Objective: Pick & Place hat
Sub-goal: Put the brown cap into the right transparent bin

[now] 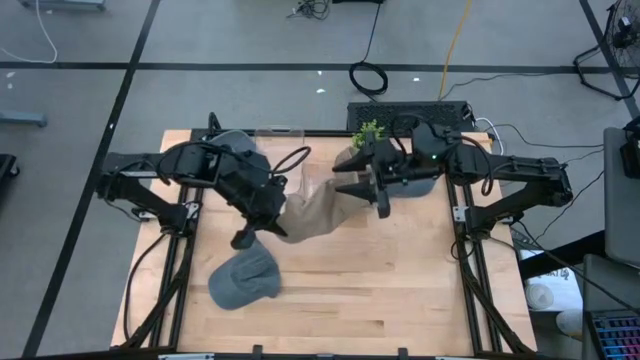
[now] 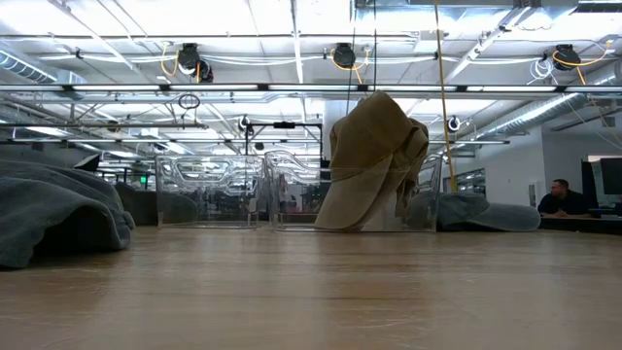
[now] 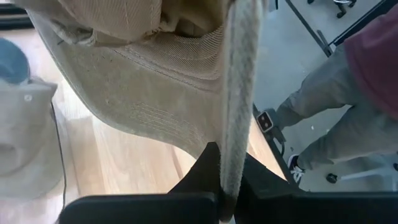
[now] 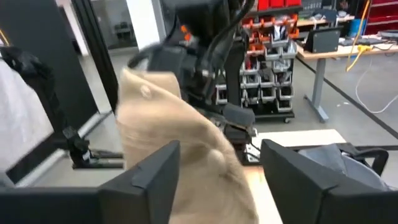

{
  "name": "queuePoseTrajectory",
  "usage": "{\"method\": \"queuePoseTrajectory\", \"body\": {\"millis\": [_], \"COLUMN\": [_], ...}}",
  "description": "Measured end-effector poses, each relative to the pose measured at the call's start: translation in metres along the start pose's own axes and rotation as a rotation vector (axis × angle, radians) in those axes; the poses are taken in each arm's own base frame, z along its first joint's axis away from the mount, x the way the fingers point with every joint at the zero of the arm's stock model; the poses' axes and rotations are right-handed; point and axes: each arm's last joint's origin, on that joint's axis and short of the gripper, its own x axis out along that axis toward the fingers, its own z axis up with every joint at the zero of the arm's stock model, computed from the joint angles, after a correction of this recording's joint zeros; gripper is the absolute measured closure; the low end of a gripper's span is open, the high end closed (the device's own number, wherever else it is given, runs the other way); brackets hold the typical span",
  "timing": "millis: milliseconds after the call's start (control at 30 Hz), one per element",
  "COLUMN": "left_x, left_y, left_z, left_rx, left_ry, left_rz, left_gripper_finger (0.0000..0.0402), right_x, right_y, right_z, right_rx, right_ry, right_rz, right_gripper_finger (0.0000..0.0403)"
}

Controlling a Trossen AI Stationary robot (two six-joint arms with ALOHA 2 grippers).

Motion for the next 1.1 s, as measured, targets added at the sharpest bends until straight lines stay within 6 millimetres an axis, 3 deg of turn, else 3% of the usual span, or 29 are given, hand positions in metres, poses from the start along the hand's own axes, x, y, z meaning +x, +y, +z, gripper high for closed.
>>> {"method": "queuePoseTrajectory", "body": {"millis": [167,333,500,700,833,1100], "left_x": [0.006,0.009,0.008,0.008,0.008,-0.008], "left_y": [0.003,0.004,0.004,0.004,0.005,0.024], "left_z": [0.011,0.014,0.014,0.014,0.013,0.006], "left_rx": [0.0,-0.022,-0.029,-0.048,-0.067,-0.226], "left_ry": [-0.002,0.009,0.007,0.008,0.007,0.028], "left_rz": [-0.009,-0.009,-0.002,-0.001,0.005,0.118], "left_gripper_finger": [0.0394,0.0394,0.0394,0.0394,0.039,0.0319], "right_x": [0.0,0.0,0.0,0.0,0.0,-0.017], "right_y": [0.0,0.001,0.002,0.002,0.003,0.022], "right_z": [-0.004,-0.007,-0.008,-0.007,-0.005,0.003], "right_rx": [-0.029,-0.021,-0.017,-0.022,0.03,0.069], "right_ry": [0.04,0.077,0.09,0.072,0.066,0.032], "right_rz": [-0.003,0.046,0.075,0.075,0.102,0.159], "right_gripper_finger": [0.0163,0.017,0.0234,0.0382,0.0388,0.0393]}}
